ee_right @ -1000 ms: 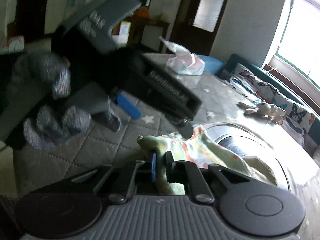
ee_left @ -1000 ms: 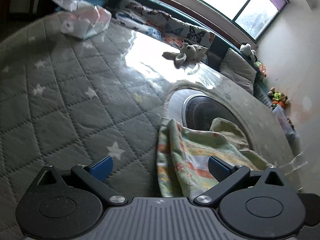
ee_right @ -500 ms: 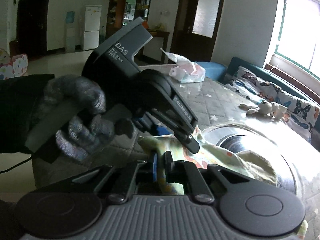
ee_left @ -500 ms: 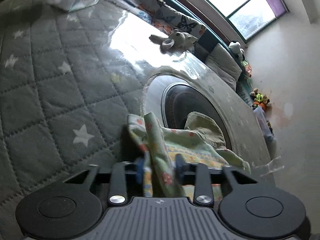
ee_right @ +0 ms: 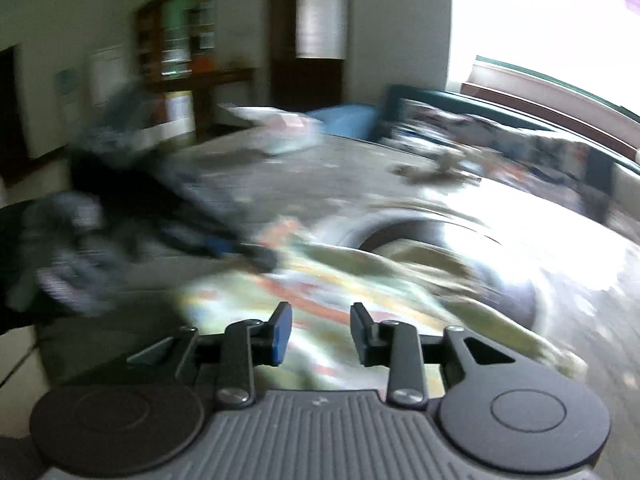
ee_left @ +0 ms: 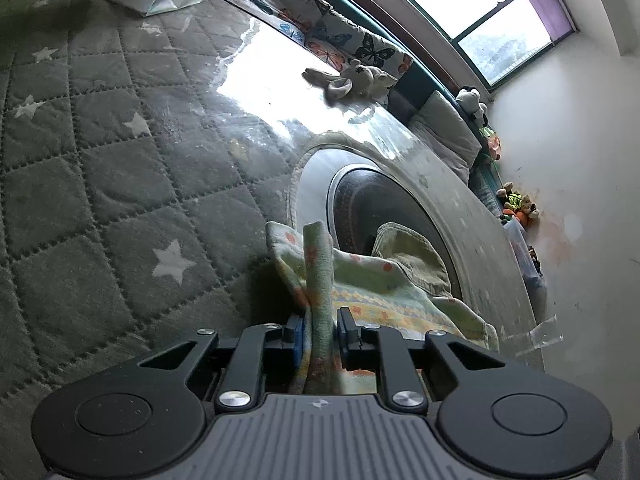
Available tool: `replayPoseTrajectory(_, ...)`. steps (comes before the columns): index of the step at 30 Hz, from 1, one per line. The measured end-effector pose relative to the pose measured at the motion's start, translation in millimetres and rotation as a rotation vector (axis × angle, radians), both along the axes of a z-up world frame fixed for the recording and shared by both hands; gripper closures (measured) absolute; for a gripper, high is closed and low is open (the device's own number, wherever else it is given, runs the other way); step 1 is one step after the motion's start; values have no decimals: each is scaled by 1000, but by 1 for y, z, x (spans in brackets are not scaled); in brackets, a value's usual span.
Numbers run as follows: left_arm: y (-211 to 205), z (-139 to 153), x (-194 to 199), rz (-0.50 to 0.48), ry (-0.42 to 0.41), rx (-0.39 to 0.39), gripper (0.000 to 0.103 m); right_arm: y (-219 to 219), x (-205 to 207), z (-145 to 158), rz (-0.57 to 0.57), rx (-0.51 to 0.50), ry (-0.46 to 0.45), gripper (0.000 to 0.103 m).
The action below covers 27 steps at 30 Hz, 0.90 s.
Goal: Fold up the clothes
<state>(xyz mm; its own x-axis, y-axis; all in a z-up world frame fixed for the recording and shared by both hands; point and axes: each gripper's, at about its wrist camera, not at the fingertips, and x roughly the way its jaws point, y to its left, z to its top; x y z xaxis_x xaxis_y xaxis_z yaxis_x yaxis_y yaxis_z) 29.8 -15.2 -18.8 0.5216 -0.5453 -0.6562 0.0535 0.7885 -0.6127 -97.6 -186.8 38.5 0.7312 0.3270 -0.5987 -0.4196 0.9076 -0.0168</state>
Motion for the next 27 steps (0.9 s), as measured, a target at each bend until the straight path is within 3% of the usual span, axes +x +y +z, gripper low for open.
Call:
replayPoseTrajectory(2, 0, 0, -1, -1, -4, 4, 83, -21, 8, -4, -93, -13, 3, 63)
replayPoseTrajectory(6, -3, 1, -3, -9, -22, 24, 85, -67, 28, -15, -284, -40, 9, 48)
replayPoseTrajectory(10, -4, 2, -4, -15, -26, 30, 85, -105, 50, -32, -423, -10, 55, 43)
replayPoseTrajectory(19, -7, 3, -3, -28, -33, 46, 85, -120, 57, -53, -464, 70, 89, 42)
replayPoseTrajectory(21, -8, 4, -4, -30, -42, 51, 86, -115, 56, -52, -446, 70, 88, 52)
replayPoseTrajectory(25, -10, 7, -6, -35, -59, 61, 91, -107, 52, -46, -422, 69, 82, 86)
replayPoseTrajectory(27, -13, 12, -7, -44, -80, 67, 92, -105, 49, -43, -419, 76, 75, 89)
